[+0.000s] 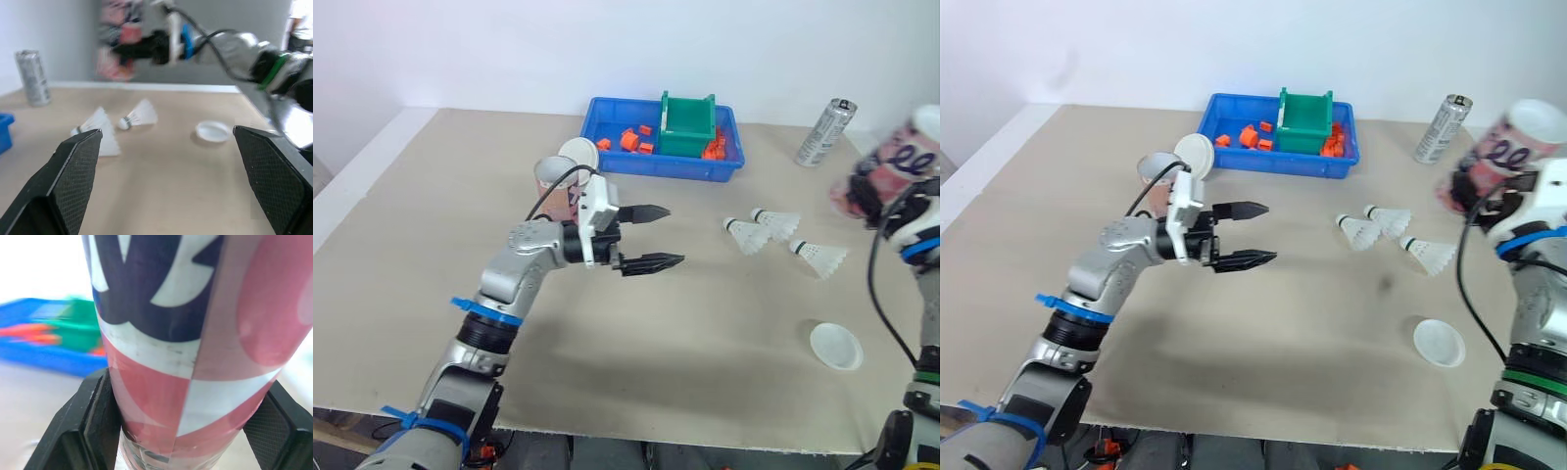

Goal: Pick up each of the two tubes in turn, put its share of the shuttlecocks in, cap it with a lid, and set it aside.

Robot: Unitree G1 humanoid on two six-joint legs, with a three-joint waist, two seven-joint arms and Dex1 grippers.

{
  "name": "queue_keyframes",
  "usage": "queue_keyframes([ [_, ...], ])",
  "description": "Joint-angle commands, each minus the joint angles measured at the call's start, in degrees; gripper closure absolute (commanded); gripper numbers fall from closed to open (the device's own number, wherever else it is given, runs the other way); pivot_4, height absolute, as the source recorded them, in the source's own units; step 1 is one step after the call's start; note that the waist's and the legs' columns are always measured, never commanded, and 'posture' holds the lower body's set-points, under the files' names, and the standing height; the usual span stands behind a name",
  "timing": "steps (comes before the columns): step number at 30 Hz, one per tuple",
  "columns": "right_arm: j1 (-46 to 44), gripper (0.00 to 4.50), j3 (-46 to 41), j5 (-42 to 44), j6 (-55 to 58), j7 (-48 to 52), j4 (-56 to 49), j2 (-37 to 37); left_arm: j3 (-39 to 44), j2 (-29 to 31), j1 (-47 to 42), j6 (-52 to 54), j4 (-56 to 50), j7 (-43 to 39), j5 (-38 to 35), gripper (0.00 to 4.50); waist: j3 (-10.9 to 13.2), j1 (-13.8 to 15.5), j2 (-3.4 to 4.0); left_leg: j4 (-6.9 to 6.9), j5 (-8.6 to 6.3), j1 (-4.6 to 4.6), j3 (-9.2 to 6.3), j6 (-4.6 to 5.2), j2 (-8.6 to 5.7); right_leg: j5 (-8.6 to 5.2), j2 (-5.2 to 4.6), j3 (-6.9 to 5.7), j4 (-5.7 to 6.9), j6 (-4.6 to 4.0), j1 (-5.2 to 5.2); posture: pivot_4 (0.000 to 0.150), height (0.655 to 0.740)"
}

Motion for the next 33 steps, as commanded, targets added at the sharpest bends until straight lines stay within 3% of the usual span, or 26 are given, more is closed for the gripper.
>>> queue_keyframes([
  [1,-0.23,0.99,-2.13,-0.4,-2.61,-1.01,4.22,-1.93,-0.01,-2.22,-2.51,-3.19,1.92,1.41,2.01,0.0,-0.02,-0.49,0.05,0.0,-0.02,0.02,0.03,0.03,0.0,-0.01,0.0,0.03,0.0,0.0,0.0,0.15,0.7355],
  [13,1.65,0.99,-2.52,-2.85,-12.28,-4.11,25.92,-3.6,0.08,-4.41,-3.13,-3.3,3.66,2.45,4.04,0.0,-0.02,-0.52,0.19,0.09,0.0,0.05,0.13,0.03,-0.09,-0.06,-0.06,0.16,-0.01,0.37,0.06,0.15,0.7355],
  [22,0.53,0.99,-1.26,-2.57,-13.55,-2.1,34.88,-6.91,0.02,-4.1,-2.53,-2.79,3.11,2.04,3.94,0.0,-0.03,-0.68,0.22,0.09,0.0,0.09,0.17,0.03,-0.1,-0.06,-0.06,0.2,-0.01,0.39,0.08,0.15,0.7355],
  [23,0.42,0.41,-1.22,-2.36,-13.11,-1.63,35.59,-6.88,0.05,-4.13,-2.66,-2.83,3.28,2.01,3.95,0.0,-0.03,-0.73,0.22,0.09,0.0,0.1,0.16,0.03,-0.1,-0.05,-0.06,0.2,-0.01,0.39,0.09,0.15,0.7355],
  [25,0.14,0.08,-1.33,-1.41,-11.85,0.03,36.61,-6.75,0.11,-4.19,-2.84,-2.87,3.47,2.04,3.96,0.0,-0.02,-0.77,0.21,0.1,0.02,0.1,0.15,0.02,-0.1,-0.05,-0.06,0.2,-0.02,0.4,0.12,0.15,0.7355],
  [33,-0.18,0.08,-1.07,-0.44,-9.74,1.63,37.81,-6.92,0.36,-4.19,-2.84,-2.55,3.34,2.01,3.64,0.0,-0.04,-0.77,0.24,0.11,0.02,0.1,0.15,0.02,-0.13,-0.06,-0.06,0.25,-0.03,0.44,0.14,0.15,0.7355],
])
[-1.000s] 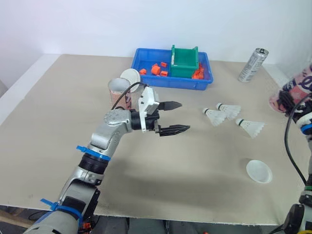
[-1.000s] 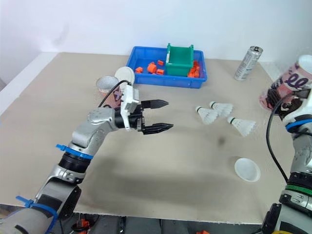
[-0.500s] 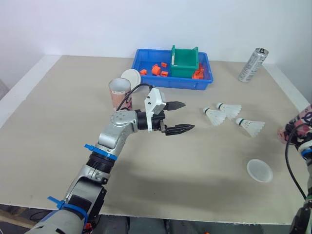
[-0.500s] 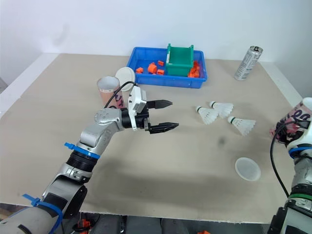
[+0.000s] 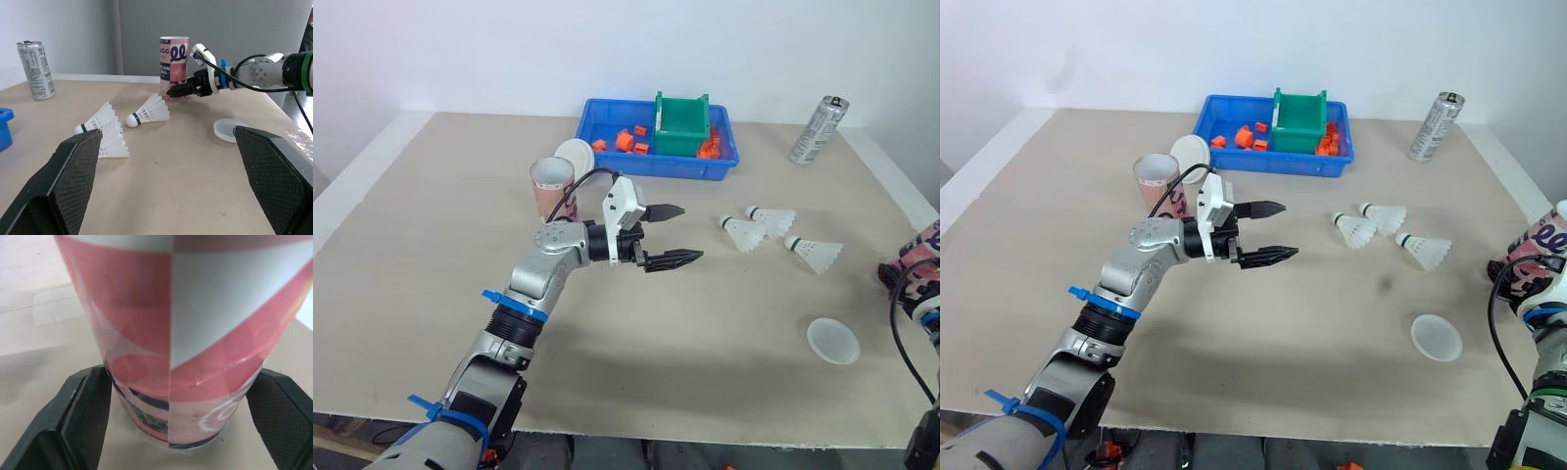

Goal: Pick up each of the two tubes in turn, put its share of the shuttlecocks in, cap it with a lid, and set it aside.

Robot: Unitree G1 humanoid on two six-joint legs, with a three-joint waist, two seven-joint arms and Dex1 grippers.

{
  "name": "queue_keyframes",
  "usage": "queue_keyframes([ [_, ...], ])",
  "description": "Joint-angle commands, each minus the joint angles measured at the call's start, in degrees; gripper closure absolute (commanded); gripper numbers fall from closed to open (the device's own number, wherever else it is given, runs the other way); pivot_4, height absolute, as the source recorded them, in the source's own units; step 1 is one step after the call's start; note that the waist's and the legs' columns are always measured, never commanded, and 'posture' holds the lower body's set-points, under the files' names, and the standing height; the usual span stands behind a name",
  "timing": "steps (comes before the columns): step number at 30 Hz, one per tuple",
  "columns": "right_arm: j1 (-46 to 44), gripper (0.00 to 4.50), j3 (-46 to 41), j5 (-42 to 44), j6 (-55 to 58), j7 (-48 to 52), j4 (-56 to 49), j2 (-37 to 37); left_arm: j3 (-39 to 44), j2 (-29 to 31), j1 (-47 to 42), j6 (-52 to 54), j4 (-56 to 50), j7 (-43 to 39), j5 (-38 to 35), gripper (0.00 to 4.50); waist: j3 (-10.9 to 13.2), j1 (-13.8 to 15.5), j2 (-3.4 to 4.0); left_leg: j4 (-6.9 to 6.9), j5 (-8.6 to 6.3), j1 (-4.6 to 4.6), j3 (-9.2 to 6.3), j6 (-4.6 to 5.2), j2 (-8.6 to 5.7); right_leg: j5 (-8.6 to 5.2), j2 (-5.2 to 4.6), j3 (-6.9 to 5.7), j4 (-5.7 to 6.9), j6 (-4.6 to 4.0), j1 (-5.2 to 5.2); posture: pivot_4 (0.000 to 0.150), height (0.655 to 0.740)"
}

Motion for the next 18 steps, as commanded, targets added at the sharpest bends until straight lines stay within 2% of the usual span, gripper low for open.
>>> queue_keyframes([
  [1,-0.64,0.08,-0.31,-0.29,-0.04,-1.44,0.2,-1.85,0.83,0.06,-0.88,0.37,-2.21,-0.45,-0.87,0.0,0.0,0.0,0.0,0.0,0.0,0.0,0.0,0.0,0.0,0.0,0.0,0.0,0.0,0.0,0.0,0.15,0.7355],
  [12,5.86,0.08,3.65,-3.26,3.17,5.13,-2.48,-5.37,1.54,0.71,-1.09,1.44,-2.7,-1.13,-1.57,0.0,-0.02,0.02,0.03,-0.01,0.0,-0.01,0.0,0.0,-0.01,-0.03,-0.01,0.0,0.0,0.02,0.0,0.15,0.7355],
  [18,13.49,0.08,0.54,0.03,7.12,14.08,-9.03,-9.61,1.9,2.34,0.61,2.76,-5.04,-1.33,-2.08,0.0,-0.02,0.1,0.04,0.01,0.0,-0.01,-0.03,0.0,-0.03,-0.04,0.0,0.0,-0.01,0.04,0.04,0.15,0.7355],
])
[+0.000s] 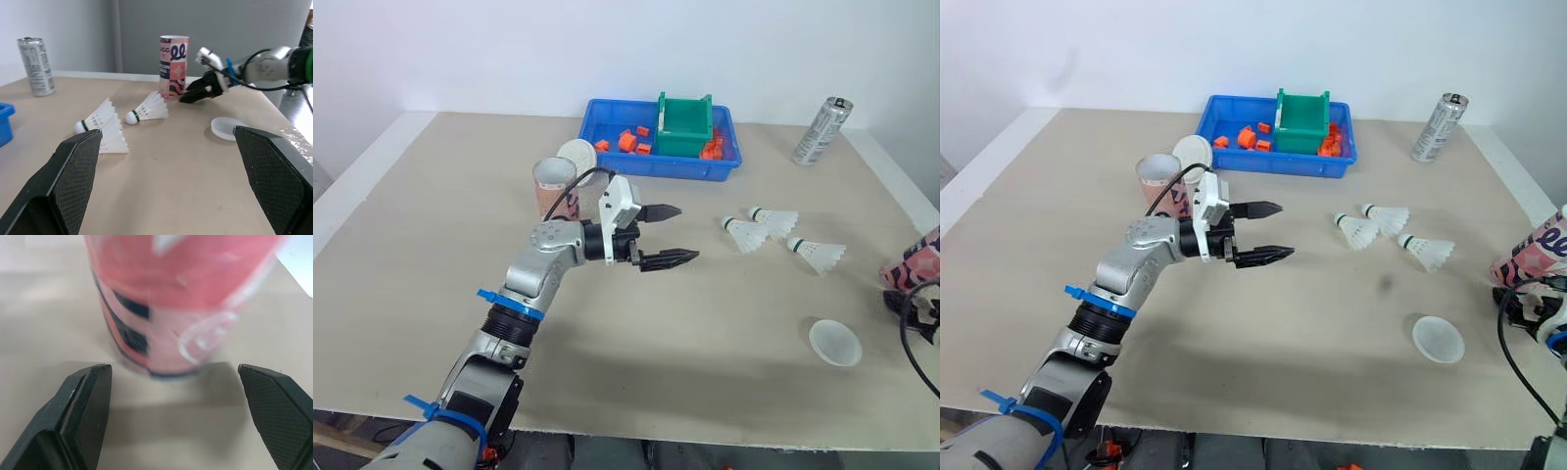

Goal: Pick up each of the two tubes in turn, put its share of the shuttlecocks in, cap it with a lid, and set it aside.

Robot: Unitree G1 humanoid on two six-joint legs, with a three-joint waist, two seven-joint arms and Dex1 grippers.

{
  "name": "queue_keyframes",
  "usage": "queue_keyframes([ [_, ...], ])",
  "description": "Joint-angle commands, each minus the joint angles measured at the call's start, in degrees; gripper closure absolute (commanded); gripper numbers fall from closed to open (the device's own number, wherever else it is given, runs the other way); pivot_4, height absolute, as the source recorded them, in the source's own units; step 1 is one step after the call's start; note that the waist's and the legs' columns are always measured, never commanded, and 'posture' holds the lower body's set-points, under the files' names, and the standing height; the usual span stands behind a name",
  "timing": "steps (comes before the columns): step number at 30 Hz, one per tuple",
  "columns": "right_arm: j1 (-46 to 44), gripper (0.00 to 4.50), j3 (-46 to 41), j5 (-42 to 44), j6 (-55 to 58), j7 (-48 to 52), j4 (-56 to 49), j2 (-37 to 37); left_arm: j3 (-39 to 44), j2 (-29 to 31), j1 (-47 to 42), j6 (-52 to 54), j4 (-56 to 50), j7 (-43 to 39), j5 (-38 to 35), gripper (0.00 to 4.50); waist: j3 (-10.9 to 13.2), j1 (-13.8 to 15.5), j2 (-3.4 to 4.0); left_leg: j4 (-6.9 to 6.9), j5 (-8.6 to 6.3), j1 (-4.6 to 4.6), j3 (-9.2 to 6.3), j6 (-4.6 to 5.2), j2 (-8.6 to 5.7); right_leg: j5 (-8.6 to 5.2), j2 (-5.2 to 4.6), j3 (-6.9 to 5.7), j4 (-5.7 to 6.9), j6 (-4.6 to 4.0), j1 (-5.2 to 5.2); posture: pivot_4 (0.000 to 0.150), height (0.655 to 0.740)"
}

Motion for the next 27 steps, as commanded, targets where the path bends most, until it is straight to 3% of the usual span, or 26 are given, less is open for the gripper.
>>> queue_keyframes([
  [1,5.47,0.08,-4.47,3.82,2.82,6.5,-7.45,-3.72,1.17,1.49,1.35,1.22,-5.0,-0.15,-1.22,0.0,-0.02,0.02,0.03,-0.01,0.0,0.0,0.0,0.0,-0.01,-0.01,0.0,0.01,0.0,0.02,0.0,0.15,0.7355],
  [5,17.1,0.08,-13.03,13.54,11.29,14.91,-29.81,-2.31,1.39,5.35,6.72,6.24,-11.87,-0.68,-3.32,0.0,-0.11,-0.34,0.35,-0.04,-0.02,0.01,0.0,0.01,0.0,-0.07,0.0,0.03,0.0,0.02,-0.01,0.15,0.7355],
  [9,25.63,0.08,-17.84,20.96,19.0,16.46,-51.38,0.49,0.98,10.27,12.71,11.71,-19.65,-1.41,-5.62,0.0,-0.12,-1.28,0.46,-0.06,-0.03,0.1,-0.08,0.01,0.05,-0.1,0.08,0.02,0.08,-0.03,0.01,0.15,0.7355],
  [13,26.0,0.08,-13.66,23.25,21.89,15.04,-65.03,1.41,5.83,13.28,18.36,16.57,-24.07,5.18,-6.95,0.0,-0.09,-1.27,0.42,0.11,0.04,0.14,-0.12,-0.07,0.05,-0.05,0.06,0.0,0.07,-0.35,0.09,0.15,0.7355],
  [19,16.23,0.08,2.54,22.66,22.14,10.2,-74.64,6.63,12.17,10.88,28.9,14.38,-30.19,23.29,-0.76,0.0,0.03,-1.26,-0.08,0.23,0.12,0.23,-0.11,-0.09,0.06,0.2,0.03,0.02,0.03,-0.47,0.11,0.15,0.7355],
  [23,12.26,0.08,9.23,20.71,20.69,10.27,-74.7,9.28,13.6,10.09,35.67,12.84,-34.93,29.37,1.74,0.0,0.06,-0.43,-0.14,0.17,0.15,-0.05,-0.11,-0.13,0.05,0.12,0.03,0.02,0.02,-0.41,-0.06,0.15,0.7355],
  [27,8.43,0.08,15.1,17.91,19.23,8.94,-74.96,11.89,16.09,8.89,36.97,6.33,-32.13,36.24,6.89,0.0,0.06,0.69,-0.18,0.08,0.13,-0.13,-0.1,-0.17,0.05,-0.02,0.04,0.01,0.0,-0.39,-0.1,0.15,0.7355],
])
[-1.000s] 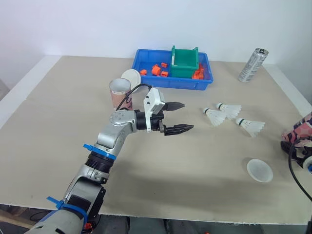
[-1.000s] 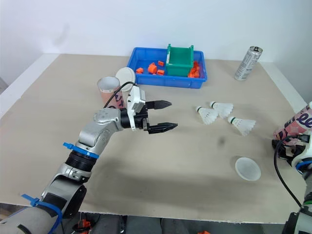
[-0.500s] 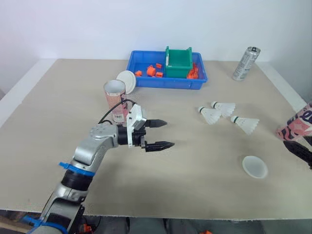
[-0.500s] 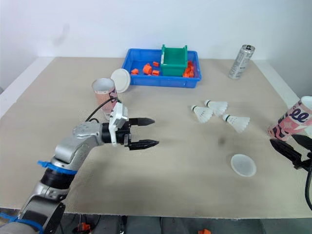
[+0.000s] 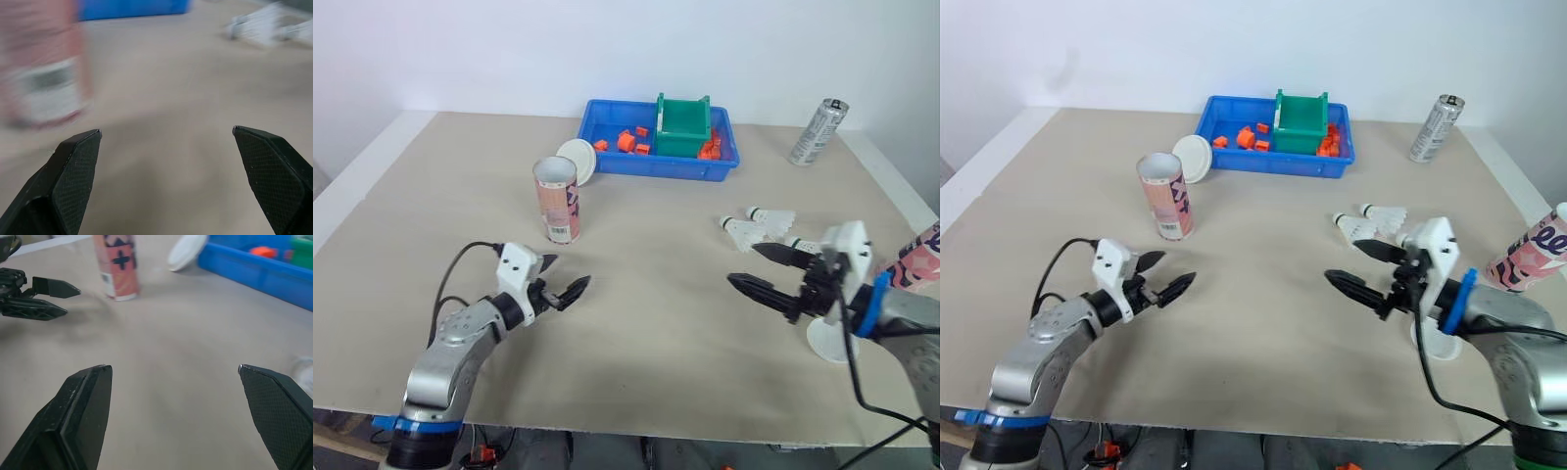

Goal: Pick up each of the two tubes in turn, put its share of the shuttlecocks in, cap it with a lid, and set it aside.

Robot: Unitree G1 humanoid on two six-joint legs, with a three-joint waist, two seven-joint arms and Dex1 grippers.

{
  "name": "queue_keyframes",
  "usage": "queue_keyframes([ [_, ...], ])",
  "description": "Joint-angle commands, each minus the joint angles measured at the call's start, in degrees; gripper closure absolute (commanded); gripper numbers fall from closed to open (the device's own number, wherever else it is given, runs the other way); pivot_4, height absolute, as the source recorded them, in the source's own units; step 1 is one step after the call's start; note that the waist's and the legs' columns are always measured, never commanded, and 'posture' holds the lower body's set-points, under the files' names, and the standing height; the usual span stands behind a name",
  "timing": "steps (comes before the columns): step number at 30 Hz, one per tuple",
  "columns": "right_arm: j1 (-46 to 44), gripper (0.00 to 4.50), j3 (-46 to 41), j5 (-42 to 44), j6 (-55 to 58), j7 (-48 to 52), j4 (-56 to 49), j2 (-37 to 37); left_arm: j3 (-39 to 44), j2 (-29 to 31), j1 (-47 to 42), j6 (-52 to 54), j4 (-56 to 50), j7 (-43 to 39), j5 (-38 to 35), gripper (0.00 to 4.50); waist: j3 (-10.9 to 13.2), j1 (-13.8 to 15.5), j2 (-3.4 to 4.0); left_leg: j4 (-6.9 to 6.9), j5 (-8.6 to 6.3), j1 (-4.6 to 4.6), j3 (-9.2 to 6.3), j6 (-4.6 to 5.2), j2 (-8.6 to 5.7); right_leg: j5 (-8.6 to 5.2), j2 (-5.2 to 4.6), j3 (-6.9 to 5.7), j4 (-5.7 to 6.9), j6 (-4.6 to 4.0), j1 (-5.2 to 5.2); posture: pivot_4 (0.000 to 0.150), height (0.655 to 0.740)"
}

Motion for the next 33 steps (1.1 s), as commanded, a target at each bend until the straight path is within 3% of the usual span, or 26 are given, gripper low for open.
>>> queue_keyframes([
  [1,-2.71,0.08,3.19,-2.32,-2.23,-1.22,-1.63,1.49,2.83,-0.27,-0.63,-7.09,0.93,5.39,4.44,0.0,0.0,0.29,-0.01,-0.03,0.0,0.0,-0.02,0.0,0.0,-0.01,0.01,-0.03,0.0,-0.02,-0.01,0.15,0.7355],
  [8,-2.92,0.08,7.07,-3.92,-4.12,-1.92,-3.77,4.59,3.5,-1.86,-6.66,-16.38,11.79,4.54,4.33,0.0,0.0,0.33,-0.07,-0.03,0.0,0.01,0.0,-0.01,0.0,-0.01,0.0,-0.04,-0.01,-0.03,0.01,0.15,0.7355],
  [33,-1.6,0.08,6.36,-1.59,-2.71,-8.67,-12.81,8.13,0.34,-4.14,-35.47,-35.85,61.82,-2.7,9.62,0.0,0.01,0.23,-0.13,-0.08,0.01,-0.02,-0.06,-0.01,0.0,0.16,0.05,-0.09,-0.01,0.27,-0.01,0.15,0.7355],
])
